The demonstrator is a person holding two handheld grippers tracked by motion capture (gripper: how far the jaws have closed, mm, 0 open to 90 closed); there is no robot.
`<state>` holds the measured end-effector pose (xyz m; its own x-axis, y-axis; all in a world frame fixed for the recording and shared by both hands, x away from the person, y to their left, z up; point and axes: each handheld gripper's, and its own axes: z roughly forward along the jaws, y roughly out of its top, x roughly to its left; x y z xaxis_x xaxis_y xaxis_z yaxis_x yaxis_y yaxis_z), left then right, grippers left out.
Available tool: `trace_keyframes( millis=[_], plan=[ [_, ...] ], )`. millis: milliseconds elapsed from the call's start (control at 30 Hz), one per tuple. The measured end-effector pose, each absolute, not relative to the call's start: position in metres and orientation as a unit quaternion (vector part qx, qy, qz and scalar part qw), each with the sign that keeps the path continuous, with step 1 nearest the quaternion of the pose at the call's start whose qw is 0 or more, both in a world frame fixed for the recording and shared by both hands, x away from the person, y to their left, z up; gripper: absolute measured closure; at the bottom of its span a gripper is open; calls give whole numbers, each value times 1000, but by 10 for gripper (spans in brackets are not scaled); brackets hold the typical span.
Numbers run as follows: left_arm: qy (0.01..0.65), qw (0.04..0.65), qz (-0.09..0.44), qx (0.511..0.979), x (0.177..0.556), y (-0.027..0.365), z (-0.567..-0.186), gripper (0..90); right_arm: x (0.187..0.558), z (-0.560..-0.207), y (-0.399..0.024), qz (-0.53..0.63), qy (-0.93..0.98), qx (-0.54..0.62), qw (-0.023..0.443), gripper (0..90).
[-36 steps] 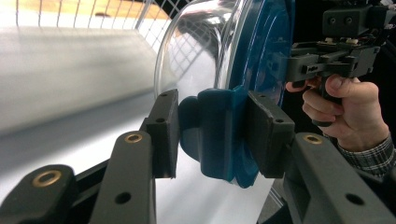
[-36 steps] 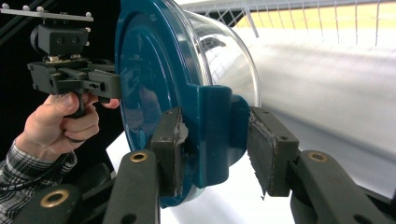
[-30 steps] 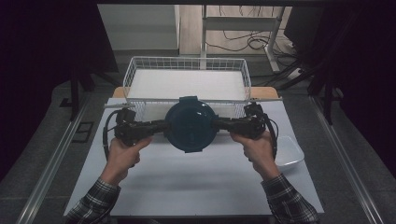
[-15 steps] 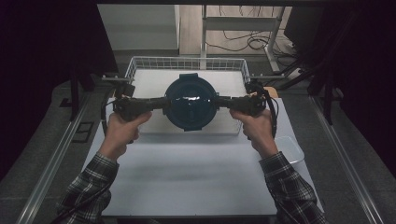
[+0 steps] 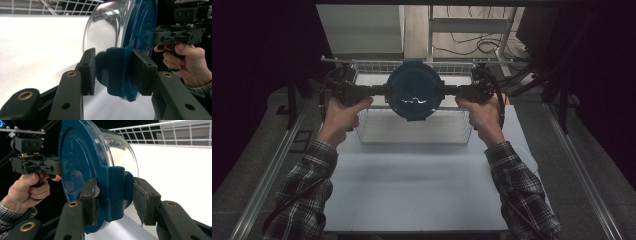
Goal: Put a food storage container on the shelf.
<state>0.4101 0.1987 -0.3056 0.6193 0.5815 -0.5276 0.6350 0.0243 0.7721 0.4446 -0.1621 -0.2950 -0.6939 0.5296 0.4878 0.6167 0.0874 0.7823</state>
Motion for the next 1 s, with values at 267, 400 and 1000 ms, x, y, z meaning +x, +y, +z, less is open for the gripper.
trace_keyframes(
  millis=[267,400,1000],
  plan=[
    [445,561,-26,698,434,201,-305,571,466,-298,-159,-552,-730,-401,44,558],
    [453,560,-31,693,443,202,-312,566,473,-300,-156,-545,-731,-408,42,557],
    [475,575,-24,666,468,201,-322,499,486,-294,-144,-494,-761,-417,-42,672]
  ],
)
